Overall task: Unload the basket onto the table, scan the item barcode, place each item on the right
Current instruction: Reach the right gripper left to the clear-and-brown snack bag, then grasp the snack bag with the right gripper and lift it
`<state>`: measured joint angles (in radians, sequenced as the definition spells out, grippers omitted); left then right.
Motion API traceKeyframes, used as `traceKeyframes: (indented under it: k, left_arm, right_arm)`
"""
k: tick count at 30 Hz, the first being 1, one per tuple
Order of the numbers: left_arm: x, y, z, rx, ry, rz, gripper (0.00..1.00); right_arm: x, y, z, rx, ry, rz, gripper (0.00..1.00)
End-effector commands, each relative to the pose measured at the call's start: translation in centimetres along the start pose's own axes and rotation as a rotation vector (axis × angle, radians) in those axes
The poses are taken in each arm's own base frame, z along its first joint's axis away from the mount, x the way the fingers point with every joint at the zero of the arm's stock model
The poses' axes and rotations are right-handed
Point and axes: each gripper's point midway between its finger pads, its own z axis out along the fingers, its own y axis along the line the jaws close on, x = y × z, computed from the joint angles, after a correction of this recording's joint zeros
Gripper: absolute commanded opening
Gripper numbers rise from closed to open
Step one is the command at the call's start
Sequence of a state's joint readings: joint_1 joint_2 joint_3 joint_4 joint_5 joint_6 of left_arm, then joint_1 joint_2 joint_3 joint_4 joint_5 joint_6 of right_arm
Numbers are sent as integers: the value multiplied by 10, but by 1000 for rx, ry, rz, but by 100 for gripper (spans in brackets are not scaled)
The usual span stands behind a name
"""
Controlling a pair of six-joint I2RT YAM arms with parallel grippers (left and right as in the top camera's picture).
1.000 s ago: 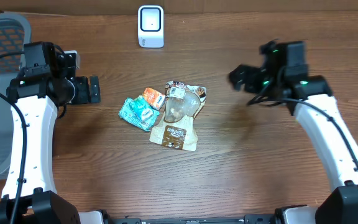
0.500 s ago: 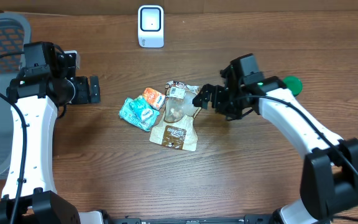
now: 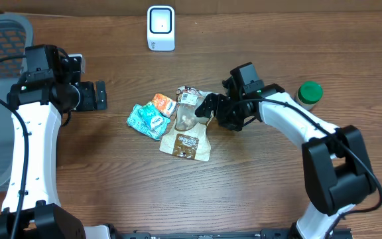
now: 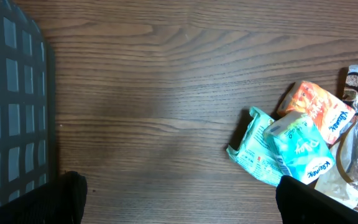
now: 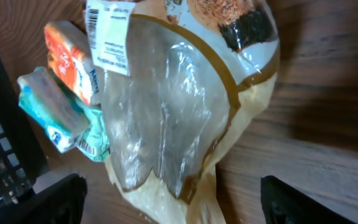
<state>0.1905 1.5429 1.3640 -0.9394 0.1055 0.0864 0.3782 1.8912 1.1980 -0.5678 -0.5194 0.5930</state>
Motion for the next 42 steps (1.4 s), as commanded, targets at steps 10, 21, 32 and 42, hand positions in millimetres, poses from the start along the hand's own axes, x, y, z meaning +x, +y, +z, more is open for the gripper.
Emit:
traceKeyframes:
  k: [10,21,32,42]
  left_arm:
    - [-3,-3,-2,14,-10,28,100]
    - [-3,-3,-2,15,-10,28,100]
    - [-3,-3,-2,15,-10,28,100]
    - [-3,-3,-2,15,-10,28,100]
  right_arm:
    - [25,8,66,-42,114,128,59]
    - [22,21,57,-93,107,19,21]
    - [19,73,-23,-244,16,-355,11]
    - [32,109,-105,-445,-35,-491,4]
